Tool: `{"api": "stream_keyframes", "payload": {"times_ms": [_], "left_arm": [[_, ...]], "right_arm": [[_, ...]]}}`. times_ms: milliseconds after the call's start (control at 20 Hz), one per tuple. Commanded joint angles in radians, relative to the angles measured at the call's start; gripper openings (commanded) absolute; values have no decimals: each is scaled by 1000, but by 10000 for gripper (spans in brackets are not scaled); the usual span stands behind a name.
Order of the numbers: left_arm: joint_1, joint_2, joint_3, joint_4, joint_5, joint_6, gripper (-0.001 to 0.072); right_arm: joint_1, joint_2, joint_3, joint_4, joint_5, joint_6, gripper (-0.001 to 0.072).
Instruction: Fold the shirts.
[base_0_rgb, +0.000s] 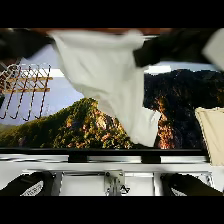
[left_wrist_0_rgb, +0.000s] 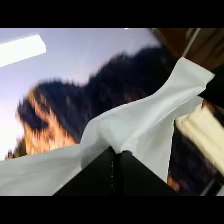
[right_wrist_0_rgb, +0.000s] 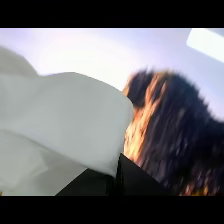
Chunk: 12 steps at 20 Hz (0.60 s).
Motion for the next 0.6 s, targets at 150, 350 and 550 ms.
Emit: {"api": "stream_keyframes", "payload": {"times_ms": [150, 350, 550], "left_arm": [[1, 43, 356, 56, 157, 72, 42], [1, 65, 247, 329, -113, -72, 42], [0, -3, 31, 352, -414, -77, 43]], "right_arm": [[1, 145, 138, -56, -249, -34, 71], [1, 148, 60, 32, 42, -11, 71], [1, 101, -170, 169, 307, 69, 71]]}}
